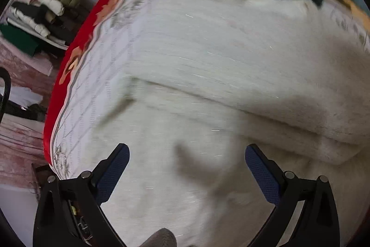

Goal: Fold large clothes

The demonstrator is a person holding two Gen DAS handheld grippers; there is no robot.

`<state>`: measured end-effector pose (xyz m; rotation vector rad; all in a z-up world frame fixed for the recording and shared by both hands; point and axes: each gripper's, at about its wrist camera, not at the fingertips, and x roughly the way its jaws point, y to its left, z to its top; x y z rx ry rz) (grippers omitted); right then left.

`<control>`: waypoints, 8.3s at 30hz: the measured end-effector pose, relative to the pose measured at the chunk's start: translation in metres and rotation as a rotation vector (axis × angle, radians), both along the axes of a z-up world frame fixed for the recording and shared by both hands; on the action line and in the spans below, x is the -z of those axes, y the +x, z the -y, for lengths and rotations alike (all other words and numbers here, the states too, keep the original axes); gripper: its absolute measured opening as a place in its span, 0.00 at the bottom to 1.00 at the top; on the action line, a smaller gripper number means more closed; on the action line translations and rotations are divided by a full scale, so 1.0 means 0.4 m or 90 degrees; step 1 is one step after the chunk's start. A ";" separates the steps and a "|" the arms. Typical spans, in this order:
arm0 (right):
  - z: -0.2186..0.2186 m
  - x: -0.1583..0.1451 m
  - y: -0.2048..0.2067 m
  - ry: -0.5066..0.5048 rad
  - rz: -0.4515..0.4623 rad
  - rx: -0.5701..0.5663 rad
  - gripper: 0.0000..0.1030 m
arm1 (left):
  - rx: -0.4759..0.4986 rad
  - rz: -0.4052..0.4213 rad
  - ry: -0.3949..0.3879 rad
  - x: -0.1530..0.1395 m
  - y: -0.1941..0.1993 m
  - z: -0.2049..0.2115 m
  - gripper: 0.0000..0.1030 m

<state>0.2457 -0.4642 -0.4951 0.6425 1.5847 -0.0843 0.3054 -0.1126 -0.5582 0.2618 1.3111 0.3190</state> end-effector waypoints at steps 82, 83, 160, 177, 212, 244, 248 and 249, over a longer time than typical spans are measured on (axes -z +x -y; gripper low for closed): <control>-0.161 0.178 0.192 0.302 0.128 -0.075 0.25 | -0.089 -0.049 0.061 -0.084 -0.305 0.317 0.13; -0.176 0.142 0.195 0.285 0.133 -0.082 0.25 | -0.084 -0.045 0.034 -0.116 -0.301 0.283 0.13; -0.652 0.119 0.367 -0.076 0.041 -0.234 0.44 | -0.213 -0.051 -0.184 0.154 0.168 -0.361 1.00; -0.803 0.059 0.229 0.025 -0.031 -0.361 0.42 | -0.220 -0.029 -0.168 -0.041 0.003 -0.398 1.00; -0.322 0.261 -0.116 0.340 0.198 0.142 0.44 | -0.133 -0.051 -0.098 0.092 0.063 -0.215 1.00; -0.256 0.129 -0.120 0.288 0.277 0.203 0.29 | -0.049 -0.018 -0.140 0.088 0.135 -0.069 1.00; -0.296 0.059 -0.102 0.277 0.296 0.177 0.29 | -0.055 -0.015 -0.154 0.090 0.134 -0.081 1.00; -0.292 0.057 -0.112 0.273 0.299 0.173 0.29 | -0.055 -0.014 -0.157 0.091 0.134 -0.083 1.00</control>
